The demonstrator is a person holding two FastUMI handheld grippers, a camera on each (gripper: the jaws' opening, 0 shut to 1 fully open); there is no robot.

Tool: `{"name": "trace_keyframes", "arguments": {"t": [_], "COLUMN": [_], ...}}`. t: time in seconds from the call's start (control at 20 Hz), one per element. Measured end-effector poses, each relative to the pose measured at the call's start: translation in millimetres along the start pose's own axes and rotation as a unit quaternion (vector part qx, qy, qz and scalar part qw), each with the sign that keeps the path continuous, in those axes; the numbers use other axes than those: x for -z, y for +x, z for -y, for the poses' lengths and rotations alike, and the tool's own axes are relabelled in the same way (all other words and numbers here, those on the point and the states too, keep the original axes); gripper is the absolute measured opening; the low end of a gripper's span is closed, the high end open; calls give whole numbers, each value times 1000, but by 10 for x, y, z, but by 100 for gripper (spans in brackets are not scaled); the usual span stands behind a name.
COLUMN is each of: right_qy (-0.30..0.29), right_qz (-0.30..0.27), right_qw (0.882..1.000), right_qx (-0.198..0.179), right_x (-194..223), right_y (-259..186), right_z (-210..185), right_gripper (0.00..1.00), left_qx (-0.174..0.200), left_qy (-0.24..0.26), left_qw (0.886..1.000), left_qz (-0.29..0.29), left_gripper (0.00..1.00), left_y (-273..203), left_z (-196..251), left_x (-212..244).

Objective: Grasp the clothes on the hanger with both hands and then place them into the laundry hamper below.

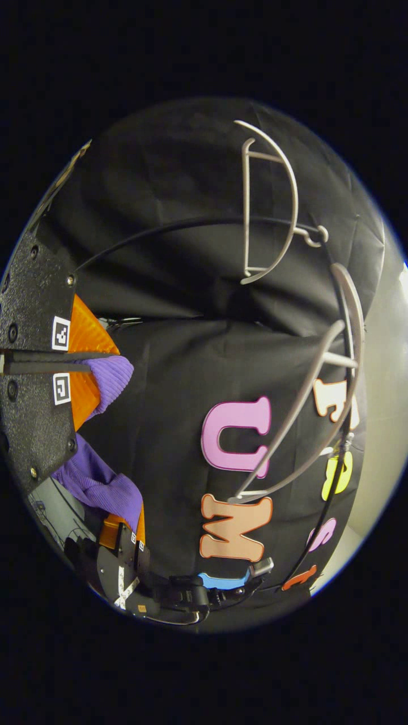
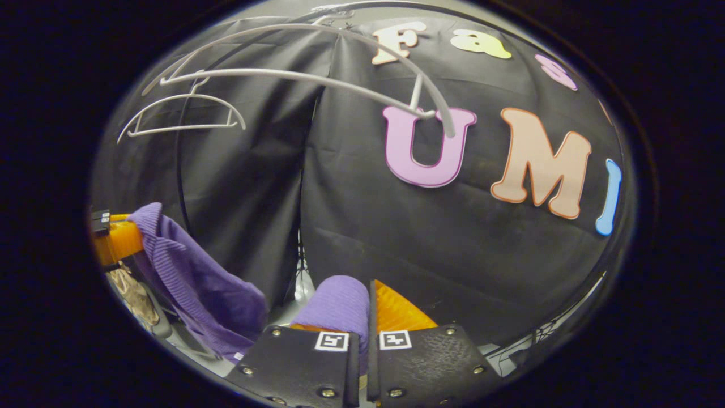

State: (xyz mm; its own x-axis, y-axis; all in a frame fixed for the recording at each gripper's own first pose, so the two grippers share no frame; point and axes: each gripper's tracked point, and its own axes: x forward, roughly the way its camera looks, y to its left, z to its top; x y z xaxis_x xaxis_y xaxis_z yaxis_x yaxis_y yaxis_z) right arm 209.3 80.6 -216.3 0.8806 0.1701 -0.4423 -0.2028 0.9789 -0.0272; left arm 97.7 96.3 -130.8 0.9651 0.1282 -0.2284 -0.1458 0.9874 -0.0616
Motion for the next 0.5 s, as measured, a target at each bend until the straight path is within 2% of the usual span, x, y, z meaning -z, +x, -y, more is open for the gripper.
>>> {"name": "trace_keyframes", "arguments": {"t": [0.25, 0.5], "right_qy": [10, 31], "right_qz": [-55, -117], "right_qw": [998, 993], "right_qx": [-5, -10], "right_x": [507, 977], "right_y": [16, -9], "right_z": [-104, -194], "right_gripper": [6, 6], "left_qx": [19, 45], "left_qy": [-15, -26], "left_qw": [998, 989], "left_qz": [-60, -138], "left_gripper": [0, 1], "left_y": [160, 268], "left_z": [109, 267], "left_x": [457, 943]}}
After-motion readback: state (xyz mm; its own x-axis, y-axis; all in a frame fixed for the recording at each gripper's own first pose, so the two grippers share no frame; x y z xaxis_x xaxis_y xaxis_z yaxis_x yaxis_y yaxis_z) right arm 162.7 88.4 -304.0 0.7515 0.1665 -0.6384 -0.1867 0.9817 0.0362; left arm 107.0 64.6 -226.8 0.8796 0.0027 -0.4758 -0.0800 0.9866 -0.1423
